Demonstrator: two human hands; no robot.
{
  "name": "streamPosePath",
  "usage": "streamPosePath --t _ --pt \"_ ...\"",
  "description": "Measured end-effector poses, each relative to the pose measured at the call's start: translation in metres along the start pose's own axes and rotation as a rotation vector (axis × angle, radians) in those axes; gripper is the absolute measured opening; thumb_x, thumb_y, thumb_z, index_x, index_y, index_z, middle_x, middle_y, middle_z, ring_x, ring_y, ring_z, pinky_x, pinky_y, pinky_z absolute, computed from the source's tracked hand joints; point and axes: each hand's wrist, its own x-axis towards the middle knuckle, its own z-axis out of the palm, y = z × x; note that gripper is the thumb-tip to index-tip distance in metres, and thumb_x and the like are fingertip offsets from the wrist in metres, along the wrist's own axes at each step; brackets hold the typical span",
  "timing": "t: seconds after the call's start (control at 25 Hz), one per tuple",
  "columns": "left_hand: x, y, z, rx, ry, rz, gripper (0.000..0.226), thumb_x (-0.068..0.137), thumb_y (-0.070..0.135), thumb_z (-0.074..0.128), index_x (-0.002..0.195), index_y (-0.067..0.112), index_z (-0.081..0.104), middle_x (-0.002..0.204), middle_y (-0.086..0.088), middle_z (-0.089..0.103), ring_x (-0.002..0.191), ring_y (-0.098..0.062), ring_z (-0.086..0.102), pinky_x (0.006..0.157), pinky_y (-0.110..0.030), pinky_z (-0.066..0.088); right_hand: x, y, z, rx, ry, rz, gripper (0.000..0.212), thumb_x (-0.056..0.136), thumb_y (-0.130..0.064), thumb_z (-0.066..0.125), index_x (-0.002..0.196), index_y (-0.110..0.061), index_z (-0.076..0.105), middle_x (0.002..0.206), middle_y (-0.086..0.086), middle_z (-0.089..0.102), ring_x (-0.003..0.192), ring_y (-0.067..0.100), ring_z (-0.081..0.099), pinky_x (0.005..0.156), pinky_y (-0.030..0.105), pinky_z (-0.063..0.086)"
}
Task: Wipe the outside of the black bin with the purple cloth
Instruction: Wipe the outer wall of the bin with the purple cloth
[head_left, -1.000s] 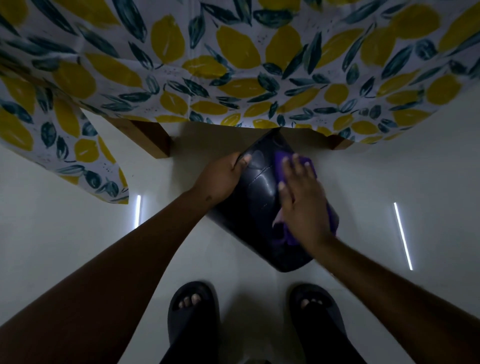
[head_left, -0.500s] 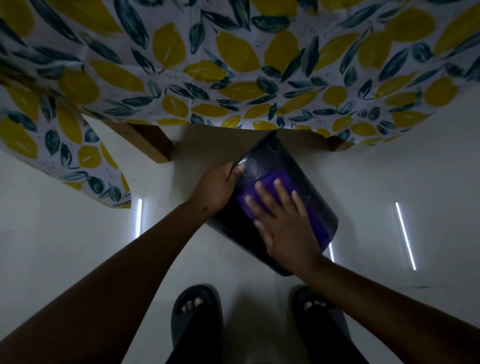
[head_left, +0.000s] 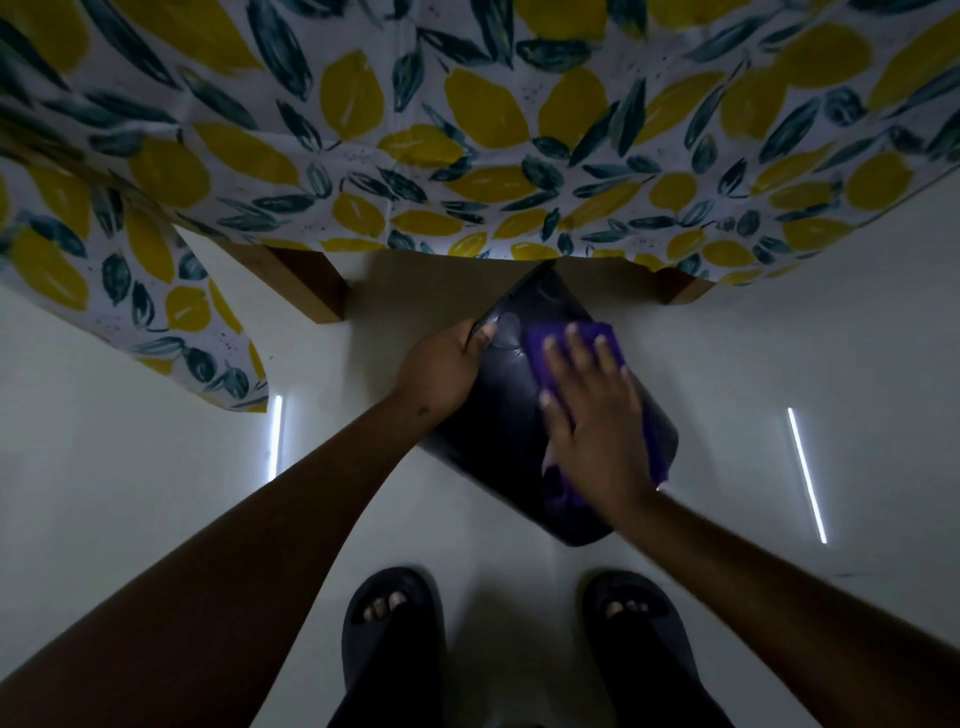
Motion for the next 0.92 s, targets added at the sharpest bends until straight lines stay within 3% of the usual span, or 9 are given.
streamPosePath --t 0.08,0.16,0.24,0.32,0.44,0.56,0.68,0.76,0.92 --pt "0.002 0.000 0.002 -0.003 0.006 0.001 0.040 0.101 0.039 0.035 0.116 0.011 0.060 0.119 -0.016 0.066 0.112 -0.034 0.059 0.092 -0.036 0.044 -0.035 -0.010 0.008 -0.184 -0.054 -0.309 0.057 0.095 -0.039 0.040 0.150 -0.033 0.024 0.161 -0.002 0.018 0.147 0.029 0.015 0.115 0.049 0.016" --pt "-0.003 -0.001 0.004 -0.059 0.023 0.007 0.039 0.101 0.037 0.036 0.119 0.011 0.060 0.120 -0.015 0.066 0.113 -0.031 0.059 0.092 -0.033 0.043 -0.038 -0.009 0.008 -0.202 -0.063 -0.407 0.056 0.095 -0.041 0.039 0.149 -0.035 0.025 0.160 -0.004 0.017 0.147 0.027 0.016 0.115 0.047 0.016" --pt "-0.008 -0.001 0.005 -0.134 0.028 0.008 0.039 0.101 0.036 0.036 0.120 0.011 0.059 0.120 -0.013 0.066 0.113 -0.028 0.059 0.095 -0.033 0.044 -0.013 -0.003 0.001 -0.118 -0.007 -0.217 0.054 0.098 -0.041 0.035 0.150 -0.034 0.023 0.161 -0.004 0.018 0.148 0.025 0.015 0.116 0.044 0.015" --pt "-0.012 0.000 0.006 -0.175 0.032 0.000 0.039 0.101 0.036 0.036 0.119 0.011 0.060 0.118 -0.012 0.067 0.111 -0.026 0.060 0.095 -0.032 0.045 0.023 0.014 -0.006 0.058 0.055 0.109 0.051 0.100 -0.043 0.033 0.149 -0.030 0.028 0.157 0.002 0.031 0.144 0.026 0.027 0.115 0.041 0.021" --pt "-0.013 0.003 0.005 -0.157 0.041 -0.004 0.036 0.102 0.035 0.036 0.114 0.012 0.061 0.112 -0.012 0.068 0.106 -0.026 0.061 0.087 -0.027 0.043 0.080 0.063 -0.013 0.488 -0.230 0.542 0.046 0.100 -0.045 0.030 0.140 -0.027 0.043 0.136 0.012 0.054 0.120 0.032 0.052 0.105 0.041 0.038" --pt "-0.008 0.006 0.003 -0.086 0.036 -0.008 0.038 0.101 0.038 0.035 0.112 0.012 0.061 0.109 -0.013 0.068 0.103 -0.029 0.062 0.090 -0.034 0.046 0.086 0.074 -0.012 0.592 -0.319 0.706 0.046 0.100 -0.043 0.026 0.138 -0.024 0.046 0.129 0.015 0.058 0.111 0.033 0.056 0.102 0.046 0.041" --pt "-0.005 0.001 0.000 -0.049 0.029 -0.006 0.039 0.101 0.040 0.035 0.113 0.013 0.061 0.110 -0.012 0.068 0.103 -0.028 0.062 0.089 -0.033 0.044 0.038 0.039 -0.006 0.454 -0.111 0.514 0.047 0.102 -0.041 0.027 0.146 -0.029 0.033 0.142 0.008 0.050 0.126 0.030 0.049 0.108 0.046 0.036" --pt "-0.003 0.000 0.000 -0.066 0.002 0.001 0.040 0.101 0.040 0.036 0.115 0.013 0.061 0.113 -0.011 0.068 0.106 -0.027 0.061 0.092 -0.034 0.045 -0.007 0.006 -0.006 0.176 0.001 0.235 0.050 0.103 -0.036 0.026 0.152 -0.026 0.021 0.158 0.004 0.028 0.144 0.029 0.026 0.116 0.047 0.024" --pt "0.005 0.003 -0.003 -0.079 -0.051 0.011 0.042 0.101 0.037 0.038 0.117 0.006 0.060 0.119 -0.017 0.065 0.114 -0.031 0.058 0.097 -0.038 0.044 -0.045 -0.010 0.012 -0.237 -0.076 -0.243 0.062 0.096 -0.037 0.032 0.153 -0.031 0.008 0.162 0.001 0.010 0.149 0.032 0.007 0.116 0.052 0.020"
